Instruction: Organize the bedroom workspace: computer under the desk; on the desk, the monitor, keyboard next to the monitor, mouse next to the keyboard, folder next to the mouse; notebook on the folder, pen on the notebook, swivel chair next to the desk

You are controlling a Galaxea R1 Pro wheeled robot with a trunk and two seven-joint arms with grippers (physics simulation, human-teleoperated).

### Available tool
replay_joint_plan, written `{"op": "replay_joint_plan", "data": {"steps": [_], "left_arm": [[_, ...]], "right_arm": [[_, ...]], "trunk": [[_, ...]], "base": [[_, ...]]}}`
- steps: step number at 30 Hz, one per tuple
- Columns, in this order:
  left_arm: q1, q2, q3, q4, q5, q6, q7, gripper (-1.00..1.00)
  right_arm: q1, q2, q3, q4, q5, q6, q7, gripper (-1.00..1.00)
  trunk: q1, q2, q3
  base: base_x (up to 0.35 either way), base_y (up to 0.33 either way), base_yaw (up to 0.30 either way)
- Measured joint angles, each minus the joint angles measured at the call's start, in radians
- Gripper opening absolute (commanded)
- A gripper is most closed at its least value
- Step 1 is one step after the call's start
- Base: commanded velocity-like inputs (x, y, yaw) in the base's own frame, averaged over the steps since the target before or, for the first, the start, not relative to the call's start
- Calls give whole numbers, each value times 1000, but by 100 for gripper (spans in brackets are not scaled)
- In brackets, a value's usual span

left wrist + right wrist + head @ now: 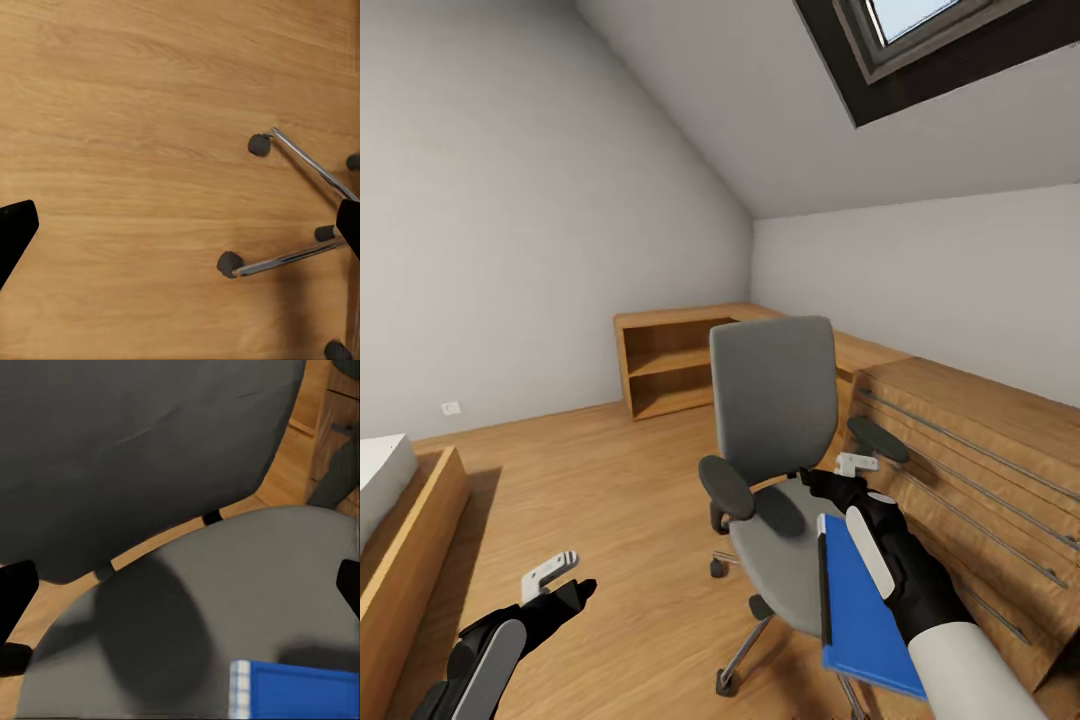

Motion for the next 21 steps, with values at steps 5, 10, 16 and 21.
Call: {"op": "replay_joint_plan", "data": {"steps": [5,10,16,21], "left_arm": [[0,0,0,0,-2,-1,0,100],[0,0,0,0,-2,-2,0,100],[0,0,0,0,-2,-2,0,100],[0,0,0,0,-2,-2,0,100]], "right_arm": [[0,0,0,0,0,0,0,100],[0,0,0,0,0,0,0,100],[0,0,0,0,0,0,0,100],[0,0,0,0,0,0,0,100]], "trunk": [[0,0,5],[0,0,9],[0,0,12],[0,0,13]], "base": [[-190,217,-239],[-253,188,-258],[-309,64,-275],[-312,13,-286]]}}
